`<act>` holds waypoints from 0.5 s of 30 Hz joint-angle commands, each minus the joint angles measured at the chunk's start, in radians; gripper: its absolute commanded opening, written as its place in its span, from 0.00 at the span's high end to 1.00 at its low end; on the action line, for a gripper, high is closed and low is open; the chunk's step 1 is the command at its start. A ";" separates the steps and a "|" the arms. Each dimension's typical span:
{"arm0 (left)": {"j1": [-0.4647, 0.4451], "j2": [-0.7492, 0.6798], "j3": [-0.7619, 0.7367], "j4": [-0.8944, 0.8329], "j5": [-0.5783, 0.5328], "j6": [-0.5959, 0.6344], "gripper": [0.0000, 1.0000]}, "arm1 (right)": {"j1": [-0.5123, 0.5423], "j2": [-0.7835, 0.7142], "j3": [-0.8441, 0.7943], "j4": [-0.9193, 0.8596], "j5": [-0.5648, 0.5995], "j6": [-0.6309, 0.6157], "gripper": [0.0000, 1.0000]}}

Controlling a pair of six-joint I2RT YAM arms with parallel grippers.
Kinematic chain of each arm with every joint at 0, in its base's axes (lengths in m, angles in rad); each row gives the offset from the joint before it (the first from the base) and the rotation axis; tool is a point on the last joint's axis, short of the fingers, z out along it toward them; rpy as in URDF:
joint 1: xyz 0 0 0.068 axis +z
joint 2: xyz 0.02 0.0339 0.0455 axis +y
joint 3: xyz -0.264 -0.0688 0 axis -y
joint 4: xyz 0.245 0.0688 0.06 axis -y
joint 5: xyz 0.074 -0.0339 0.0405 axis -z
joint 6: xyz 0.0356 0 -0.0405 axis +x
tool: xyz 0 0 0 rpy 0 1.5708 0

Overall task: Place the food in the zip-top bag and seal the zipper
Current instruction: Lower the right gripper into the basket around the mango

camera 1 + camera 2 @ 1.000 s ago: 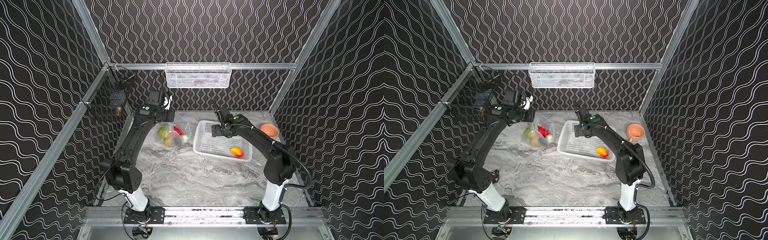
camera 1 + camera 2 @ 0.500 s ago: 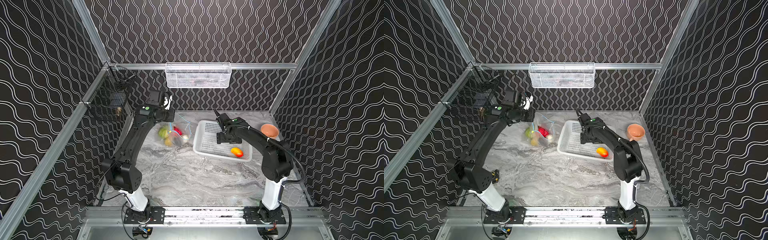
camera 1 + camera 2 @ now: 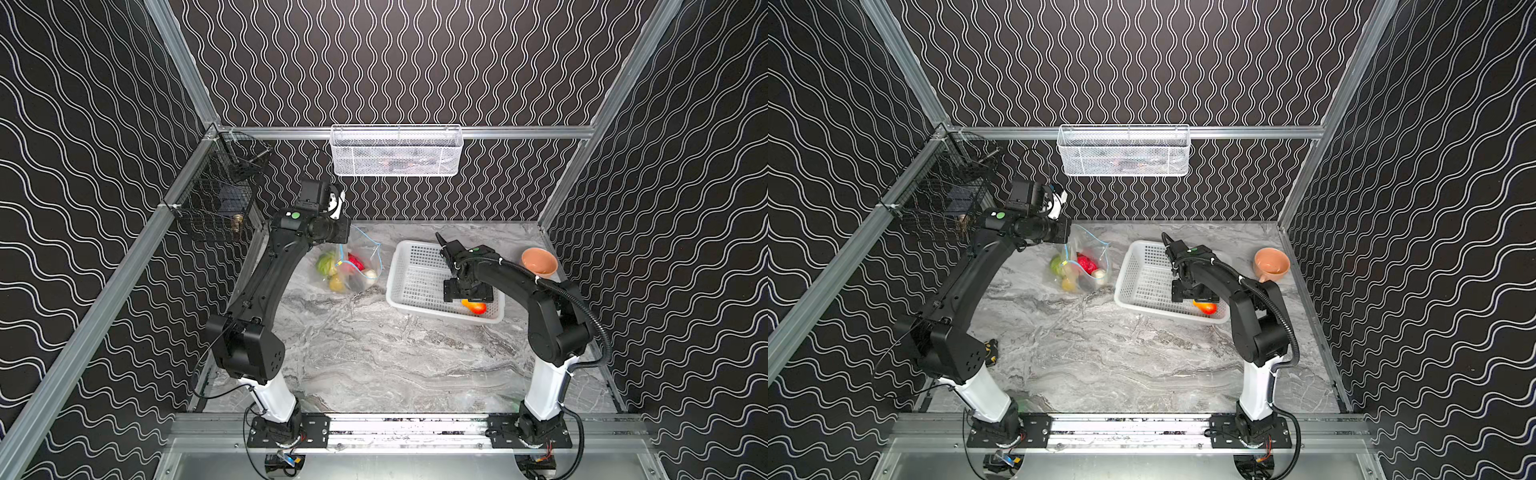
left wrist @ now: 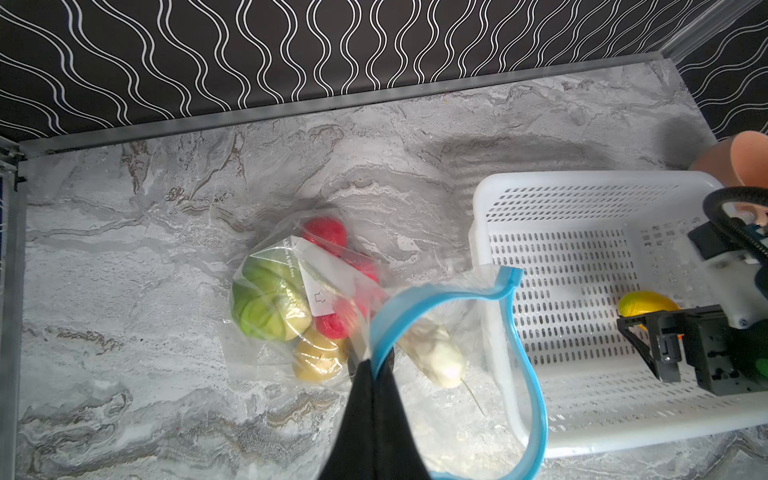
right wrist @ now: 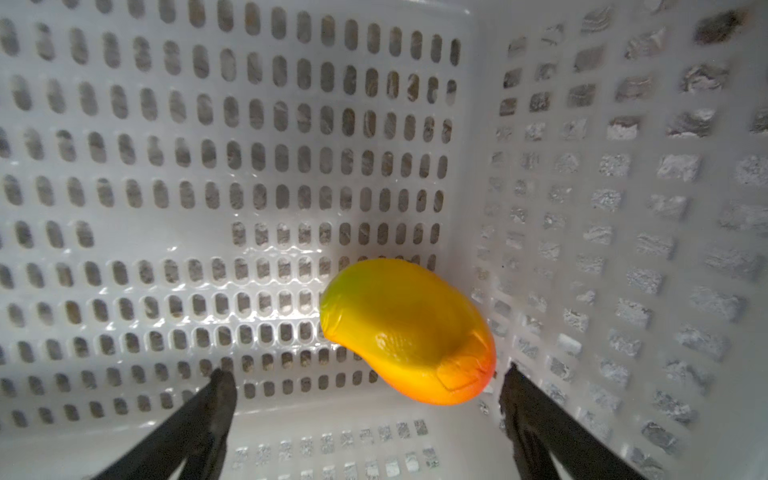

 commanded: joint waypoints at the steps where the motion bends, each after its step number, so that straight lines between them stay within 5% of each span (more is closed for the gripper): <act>1: 0.000 0.004 0.004 0.012 0.002 -0.003 1.00 | -0.001 -0.037 -0.021 0.008 0.005 0.016 0.01; 15: -0.004 0.029 0.020 0.003 -0.007 0.003 1.00 | -0.031 0.043 -0.050 0.051 0.024 0.014 0.07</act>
